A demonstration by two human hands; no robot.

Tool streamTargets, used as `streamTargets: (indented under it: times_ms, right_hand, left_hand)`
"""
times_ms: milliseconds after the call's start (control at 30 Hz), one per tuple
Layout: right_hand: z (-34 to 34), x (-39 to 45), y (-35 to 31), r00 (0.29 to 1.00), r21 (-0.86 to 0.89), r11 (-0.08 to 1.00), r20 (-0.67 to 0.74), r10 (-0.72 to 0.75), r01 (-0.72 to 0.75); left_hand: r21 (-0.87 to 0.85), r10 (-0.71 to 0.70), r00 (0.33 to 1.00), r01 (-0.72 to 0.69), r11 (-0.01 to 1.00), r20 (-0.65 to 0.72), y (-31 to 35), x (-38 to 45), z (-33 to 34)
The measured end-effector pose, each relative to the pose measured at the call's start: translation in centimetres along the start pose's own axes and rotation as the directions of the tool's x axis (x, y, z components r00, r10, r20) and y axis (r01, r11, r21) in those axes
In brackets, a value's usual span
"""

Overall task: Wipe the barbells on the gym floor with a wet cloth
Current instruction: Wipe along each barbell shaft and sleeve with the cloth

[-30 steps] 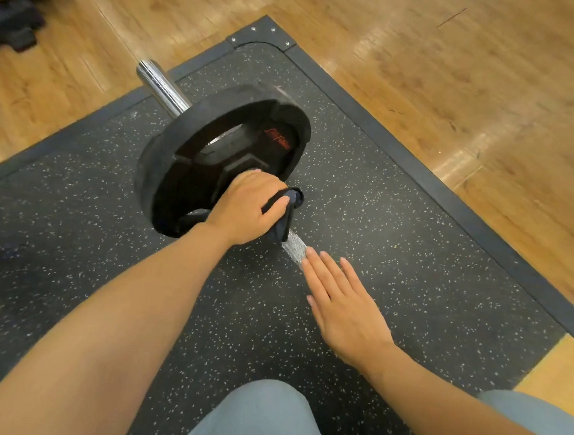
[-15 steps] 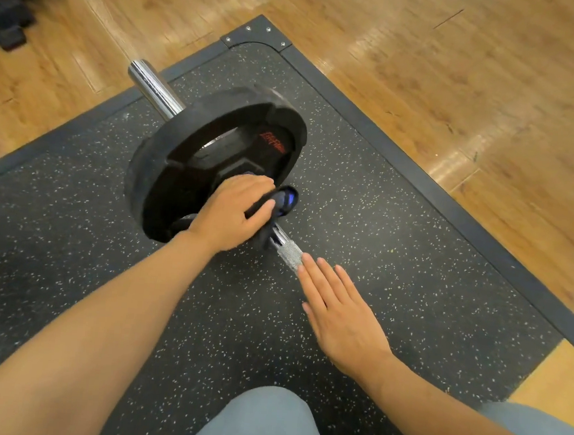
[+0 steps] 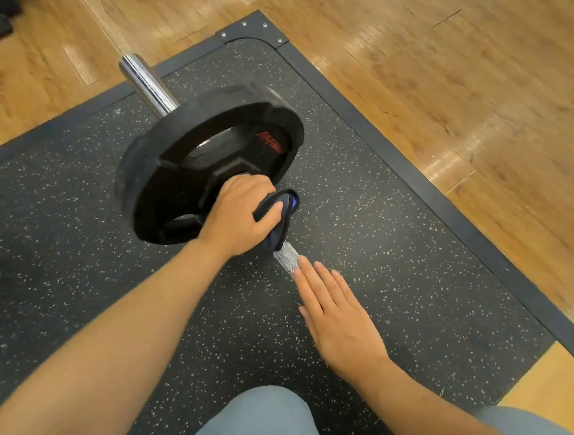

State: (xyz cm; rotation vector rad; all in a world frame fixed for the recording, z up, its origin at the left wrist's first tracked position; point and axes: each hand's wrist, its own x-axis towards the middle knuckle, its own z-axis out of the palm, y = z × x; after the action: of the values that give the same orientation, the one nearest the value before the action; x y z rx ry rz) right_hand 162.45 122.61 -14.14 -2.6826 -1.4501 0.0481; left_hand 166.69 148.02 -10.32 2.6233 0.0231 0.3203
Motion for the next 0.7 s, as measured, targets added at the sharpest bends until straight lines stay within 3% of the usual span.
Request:
streamTargets:
  times_ms: [67, 100, 267, 333, 467, 700]
  right_hand:
    - [0.0, 0.1, 0.1, 1.000, -0.005, 1.000, -0.005, 0.000, 0.000]
    - [-0.1, 0.1, 0.1, 1.000, 0.000, 1.000, -0.005, -0.001, 0.001]
    - [0.0, -0.1, 0.3, 1.000, 0.014, 1.000, -0.005, -0.007, 0.007]
    - [0.1, -0.1, 0.3, 1.000, 0.018, 1.000, -0.009, -0.008, 0.008]
    - [0.2, 0.0, 0.4, 1.000, 0.005, 1.000, -0.019, -0.004, 0.004]
    - [0.3, 0.0, 0.2, 0.999, 0.011, 1.000, -0.044, 0.001, 0.000]
  left_hand:
    - [-0.003, -0.142, 0.979, 0.143, 0.990, -0.149, 2.0, -0.9, 1.7]
    - [0.023, -0.145, 0.972, 0.152, 0.988, -0.186, 2.5, -1.9, 2.5]
    - [0.095, 0.149, 0.988, -0.145, 0.985, -0.036, 0.1, -4.2, 1.2]
    - [0.081, 0.121, 0.993, -0.121, 0.989, 0.006, -0.9, -2.9, 0.2]
    - [0.044, -0.058, 0.996, 0.061, 0.997, -0.075, 0.6, 0.0, 0.9]
    - [0.082, 0.096, 0.989, -0.087, 0.993, -0.112, 1.0, -1.4, 2.2]
